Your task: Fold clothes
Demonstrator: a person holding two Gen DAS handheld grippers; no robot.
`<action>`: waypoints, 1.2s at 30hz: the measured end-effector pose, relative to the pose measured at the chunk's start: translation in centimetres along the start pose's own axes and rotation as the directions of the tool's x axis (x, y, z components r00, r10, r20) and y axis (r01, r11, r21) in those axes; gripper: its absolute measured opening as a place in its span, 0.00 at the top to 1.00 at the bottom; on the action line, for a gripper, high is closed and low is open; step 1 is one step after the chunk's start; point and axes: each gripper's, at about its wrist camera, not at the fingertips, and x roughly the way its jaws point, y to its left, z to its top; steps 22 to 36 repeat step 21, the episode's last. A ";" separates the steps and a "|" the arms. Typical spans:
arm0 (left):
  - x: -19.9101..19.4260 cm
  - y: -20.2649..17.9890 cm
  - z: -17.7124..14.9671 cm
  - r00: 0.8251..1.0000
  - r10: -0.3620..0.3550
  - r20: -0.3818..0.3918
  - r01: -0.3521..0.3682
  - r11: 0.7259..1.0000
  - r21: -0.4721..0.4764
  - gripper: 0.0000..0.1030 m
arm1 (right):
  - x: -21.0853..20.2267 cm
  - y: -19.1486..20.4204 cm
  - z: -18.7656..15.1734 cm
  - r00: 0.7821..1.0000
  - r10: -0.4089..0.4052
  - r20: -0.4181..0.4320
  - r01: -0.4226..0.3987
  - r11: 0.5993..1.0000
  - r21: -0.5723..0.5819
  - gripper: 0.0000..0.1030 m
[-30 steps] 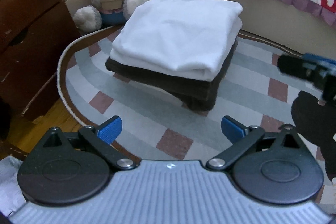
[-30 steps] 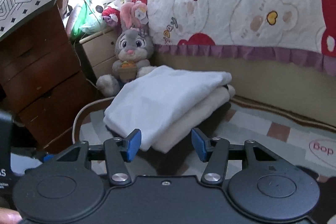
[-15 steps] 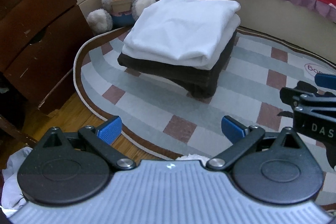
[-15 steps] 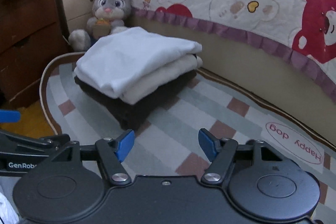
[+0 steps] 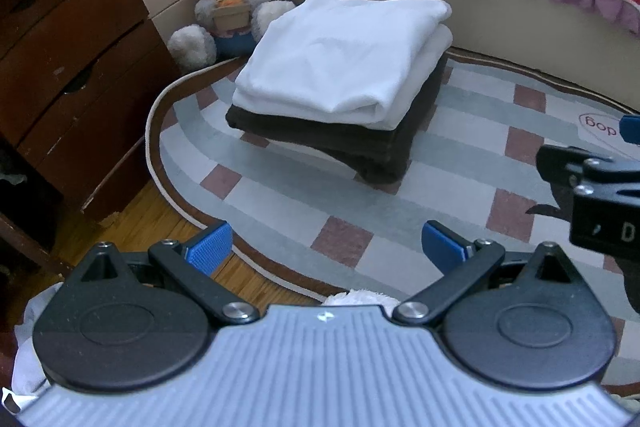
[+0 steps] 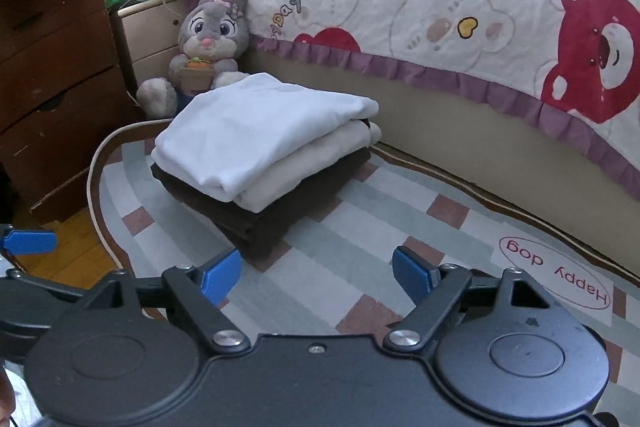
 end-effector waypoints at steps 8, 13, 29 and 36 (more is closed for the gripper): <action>0.5 0.1 -0.4 1.000 0.004 -0.021 -0.004 1.000 0.003 0.00 | 0.4 -0.2 -0.1 1.000 0.002 -0.020 -0.002 1.000 0.001 0.16; 0.4 0.2 -0.4 1.000 0.019 -0.012 -0.019 1.000 -0.003 0.00 | 0.5 -0.2 -0.2 1.000 -0.003 -0.027 0.003 1.000 -0.005 0.16; 0.7 0.4 -0.5 1.000 0.017 -0.019 -0.017 1.000 -0.003 0.00 | 0.7 -0.1 -0.3 0.999 0.007 -0.032 -0.008 1.000 -0.019 0.16; 0.7 0.4 -0.5 1.000 0.017 -0.019 -0.017 1.000 -0.003 0.00 | 0.7 -0.1 -0.3 0.999 0.007 -0.032 -0.008 1.000 -0.019 0.16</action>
